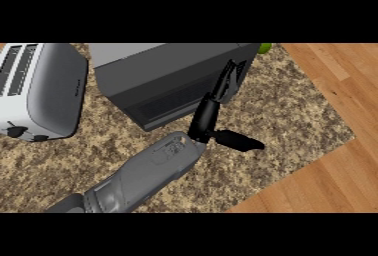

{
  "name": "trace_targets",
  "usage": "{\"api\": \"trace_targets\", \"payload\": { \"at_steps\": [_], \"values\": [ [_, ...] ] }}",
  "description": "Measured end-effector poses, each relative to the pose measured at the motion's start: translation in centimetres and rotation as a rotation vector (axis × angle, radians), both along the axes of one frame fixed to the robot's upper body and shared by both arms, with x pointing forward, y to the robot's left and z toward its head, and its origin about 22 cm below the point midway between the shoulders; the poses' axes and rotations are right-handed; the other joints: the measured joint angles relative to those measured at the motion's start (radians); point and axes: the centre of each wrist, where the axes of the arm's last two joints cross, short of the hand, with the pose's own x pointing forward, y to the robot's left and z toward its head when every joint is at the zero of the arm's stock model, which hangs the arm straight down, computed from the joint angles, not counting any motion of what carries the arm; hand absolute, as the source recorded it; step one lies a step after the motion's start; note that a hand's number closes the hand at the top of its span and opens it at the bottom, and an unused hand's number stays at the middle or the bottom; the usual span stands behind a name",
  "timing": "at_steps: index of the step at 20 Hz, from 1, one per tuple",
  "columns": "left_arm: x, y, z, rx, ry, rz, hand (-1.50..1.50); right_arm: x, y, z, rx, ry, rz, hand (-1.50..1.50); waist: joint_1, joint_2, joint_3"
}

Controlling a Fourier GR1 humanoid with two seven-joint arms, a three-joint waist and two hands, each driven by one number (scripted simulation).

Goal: Pick up the milk, place it into the microwave and close the microwave

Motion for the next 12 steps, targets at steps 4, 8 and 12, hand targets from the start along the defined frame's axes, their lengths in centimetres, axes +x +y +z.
{"api": "trace_targets", "payload": {
  "at_steps": [4, 8, 12],
  "values": [
    [0.03, -0.05, -0.09, -0.003, -0.005, 0.0, -1.5, 0.18, -0.15, 0.32, 0.002, 0.0, 0.008, -1.5, -0.002, 0.0, 0.001],
    [0.02, -0.11, -0.15, -0.008, -0.007, 0.001, -1.5, 0.39, -0.22, 0.65, 0.001, -0.002, 0.02, -1.5, -0.004, 0.0, 0.001],
    [0.02, -0.17, -0.21, -0.012, -0.009, 0.003, -1.5, 0.53, -0.21, 0.84, 0.003, 0.004, 0.035, -1.5, -0.006, 0.0, 0.001]
  ]
}}
